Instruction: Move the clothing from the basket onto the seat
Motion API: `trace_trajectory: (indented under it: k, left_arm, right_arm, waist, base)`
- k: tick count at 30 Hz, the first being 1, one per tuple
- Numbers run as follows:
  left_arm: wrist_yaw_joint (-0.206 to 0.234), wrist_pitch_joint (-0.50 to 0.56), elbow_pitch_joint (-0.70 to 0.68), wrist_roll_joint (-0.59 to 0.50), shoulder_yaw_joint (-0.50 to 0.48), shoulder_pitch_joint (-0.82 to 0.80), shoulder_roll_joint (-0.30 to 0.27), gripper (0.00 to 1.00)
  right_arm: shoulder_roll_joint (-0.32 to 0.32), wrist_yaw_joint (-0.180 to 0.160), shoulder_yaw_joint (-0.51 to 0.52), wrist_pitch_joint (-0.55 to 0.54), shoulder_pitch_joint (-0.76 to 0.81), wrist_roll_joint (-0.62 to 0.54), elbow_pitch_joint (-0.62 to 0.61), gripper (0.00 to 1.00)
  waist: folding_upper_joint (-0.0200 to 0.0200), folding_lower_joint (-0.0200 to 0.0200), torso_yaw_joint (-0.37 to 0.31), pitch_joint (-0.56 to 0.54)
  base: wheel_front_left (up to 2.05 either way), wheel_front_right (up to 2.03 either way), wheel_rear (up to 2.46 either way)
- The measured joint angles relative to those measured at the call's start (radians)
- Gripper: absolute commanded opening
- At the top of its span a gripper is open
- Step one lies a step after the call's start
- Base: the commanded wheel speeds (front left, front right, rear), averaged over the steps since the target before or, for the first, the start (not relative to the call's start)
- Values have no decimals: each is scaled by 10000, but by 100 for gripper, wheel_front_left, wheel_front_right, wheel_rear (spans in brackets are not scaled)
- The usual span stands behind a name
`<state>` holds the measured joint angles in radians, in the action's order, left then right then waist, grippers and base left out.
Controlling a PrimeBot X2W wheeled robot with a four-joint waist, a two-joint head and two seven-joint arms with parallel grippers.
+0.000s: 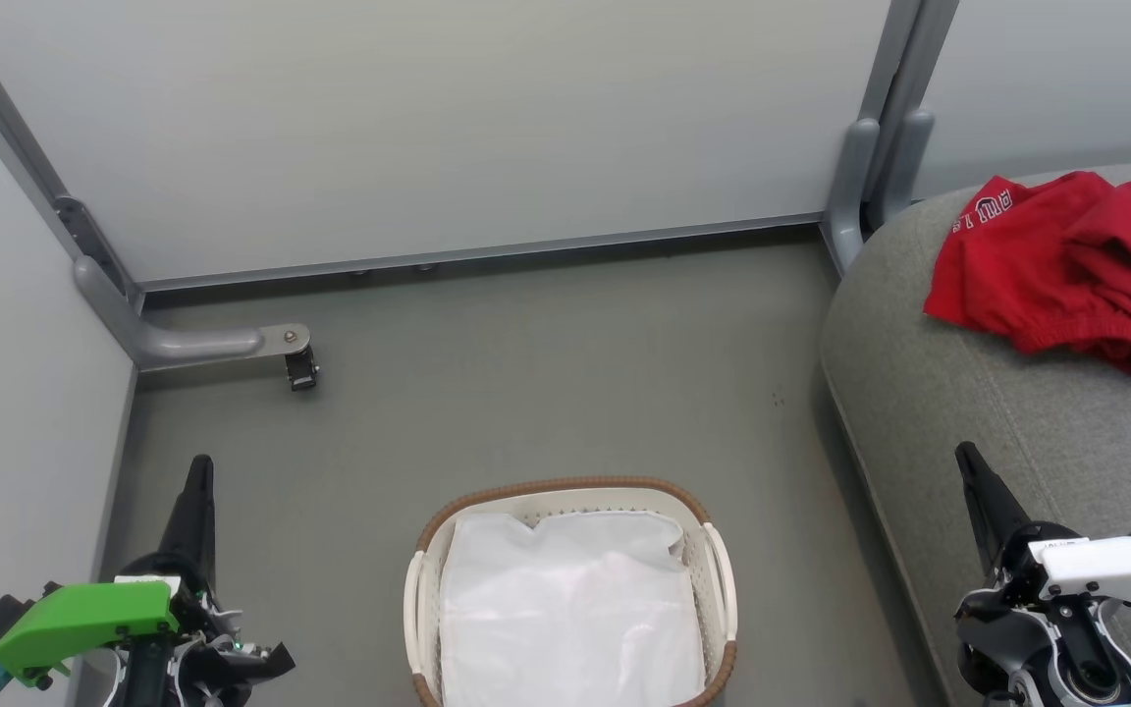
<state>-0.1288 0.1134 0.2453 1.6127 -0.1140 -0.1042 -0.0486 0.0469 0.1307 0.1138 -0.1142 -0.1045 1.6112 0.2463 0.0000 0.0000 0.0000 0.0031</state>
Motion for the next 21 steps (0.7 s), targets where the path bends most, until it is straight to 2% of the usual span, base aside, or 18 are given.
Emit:
trace_trajectory:
  k: [21]
  left_arm:
    - [0, 2, 0, 0, -4, 0, 0, 0]
  right_arm:
    - [0, 0, 0, 0, -1, 0, 0, 0]
  waist:
    - [0, 0, 0, 0]
  base:
    - [0, 0, 0]
